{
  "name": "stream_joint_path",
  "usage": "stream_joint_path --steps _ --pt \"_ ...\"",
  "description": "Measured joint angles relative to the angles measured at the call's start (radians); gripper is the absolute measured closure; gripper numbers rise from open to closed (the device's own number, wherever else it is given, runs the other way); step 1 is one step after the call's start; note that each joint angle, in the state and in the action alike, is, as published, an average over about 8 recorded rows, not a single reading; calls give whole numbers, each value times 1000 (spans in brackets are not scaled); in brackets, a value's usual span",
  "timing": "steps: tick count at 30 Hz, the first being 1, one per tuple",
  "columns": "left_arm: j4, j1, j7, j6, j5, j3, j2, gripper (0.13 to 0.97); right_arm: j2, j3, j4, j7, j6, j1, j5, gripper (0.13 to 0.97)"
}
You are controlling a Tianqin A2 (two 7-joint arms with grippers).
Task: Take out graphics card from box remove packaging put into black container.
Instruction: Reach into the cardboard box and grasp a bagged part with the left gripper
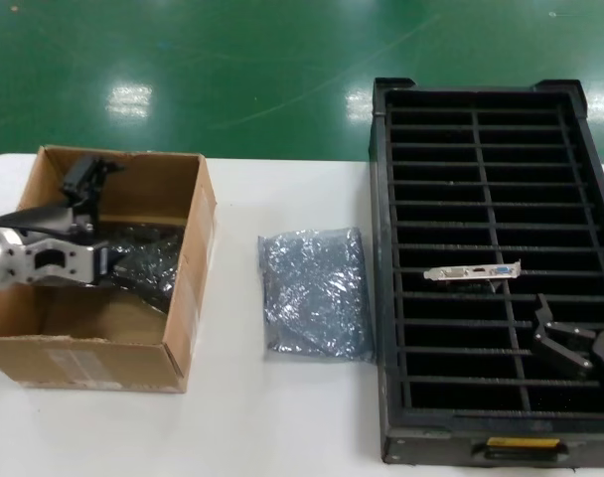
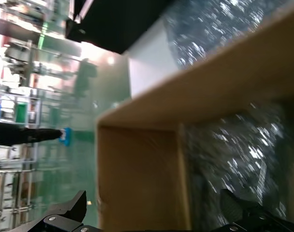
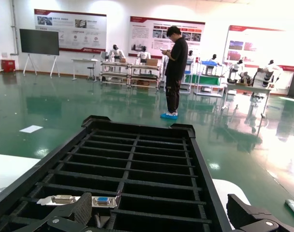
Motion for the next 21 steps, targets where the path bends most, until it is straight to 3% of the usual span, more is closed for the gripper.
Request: stream_joint_path --steps 7,21 --pt "25 -19 -28 7 40 74 -19 132 0 0 0 0 0 0 0 129" --pt "30 -1 40 14 67 153 2 132 0 0 0 0 0 0 0 129"
